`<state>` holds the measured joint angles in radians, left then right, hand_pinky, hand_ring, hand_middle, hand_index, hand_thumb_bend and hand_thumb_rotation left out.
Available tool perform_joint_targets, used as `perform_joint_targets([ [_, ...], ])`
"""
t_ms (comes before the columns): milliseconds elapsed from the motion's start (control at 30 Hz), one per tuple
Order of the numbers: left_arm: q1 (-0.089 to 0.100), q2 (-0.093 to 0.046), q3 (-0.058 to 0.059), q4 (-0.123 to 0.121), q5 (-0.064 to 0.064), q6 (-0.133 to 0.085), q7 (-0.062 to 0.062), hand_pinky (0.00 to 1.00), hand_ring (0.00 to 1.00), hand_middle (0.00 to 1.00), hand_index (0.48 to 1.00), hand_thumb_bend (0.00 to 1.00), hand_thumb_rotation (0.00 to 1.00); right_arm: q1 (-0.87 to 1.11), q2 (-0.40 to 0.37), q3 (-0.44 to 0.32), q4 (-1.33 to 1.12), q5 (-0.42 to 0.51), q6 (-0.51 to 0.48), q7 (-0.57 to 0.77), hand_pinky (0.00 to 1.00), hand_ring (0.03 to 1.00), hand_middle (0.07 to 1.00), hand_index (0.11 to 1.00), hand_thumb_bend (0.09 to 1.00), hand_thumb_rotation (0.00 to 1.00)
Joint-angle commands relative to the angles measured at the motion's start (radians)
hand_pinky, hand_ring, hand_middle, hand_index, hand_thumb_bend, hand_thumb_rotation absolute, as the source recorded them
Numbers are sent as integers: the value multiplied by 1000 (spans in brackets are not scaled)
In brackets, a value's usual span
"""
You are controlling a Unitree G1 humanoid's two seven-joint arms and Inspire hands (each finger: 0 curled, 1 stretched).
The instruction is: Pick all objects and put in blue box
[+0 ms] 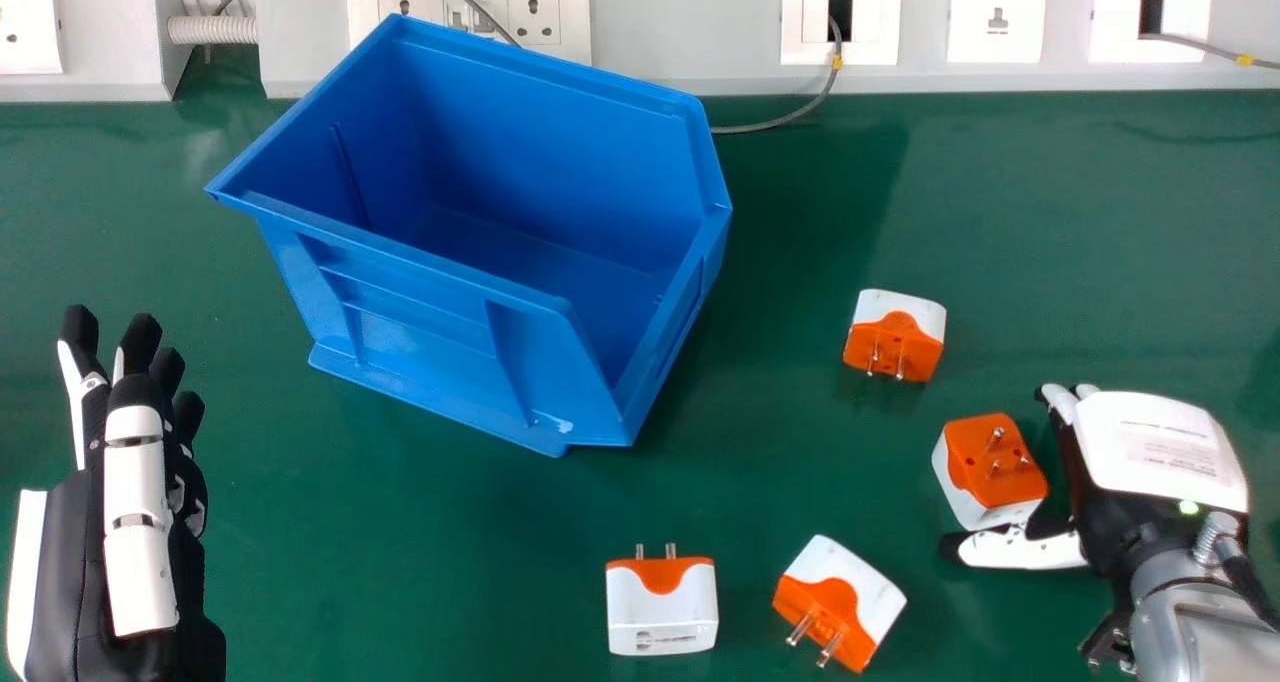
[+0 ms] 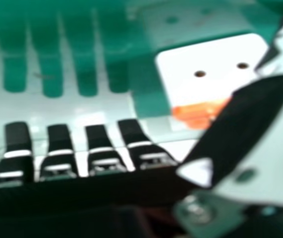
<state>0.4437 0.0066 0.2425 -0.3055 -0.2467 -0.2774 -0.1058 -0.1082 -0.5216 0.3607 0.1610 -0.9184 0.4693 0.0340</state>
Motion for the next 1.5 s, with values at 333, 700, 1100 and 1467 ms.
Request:
perform_joint_targets([
  [333,-1,-3,-4,-26,1,-8,1,1000,1000,1000,996,219,1000,-13,0,20,-16,-20,-8,34,803,884,908,885,687,612],
  [700,-10,4,2,-29,4,3,5,1000,1000,1000,996,216,1000,-71,3,-28,87,95,-129,25,567,654,711,732,614,370],
  [1100,-6,14,12,-43,-1,17,-2,1000,1000,1000,996,218,1000,-284,12,47,321,68,-117,128,415,527,603,556,519,205],
  [1467,3,10,14,-60,-3,30,-1,1000,1000,1000,994,227,1000,-362,37,97,412,68,-63,124,349,454,553,515,503,136],
])
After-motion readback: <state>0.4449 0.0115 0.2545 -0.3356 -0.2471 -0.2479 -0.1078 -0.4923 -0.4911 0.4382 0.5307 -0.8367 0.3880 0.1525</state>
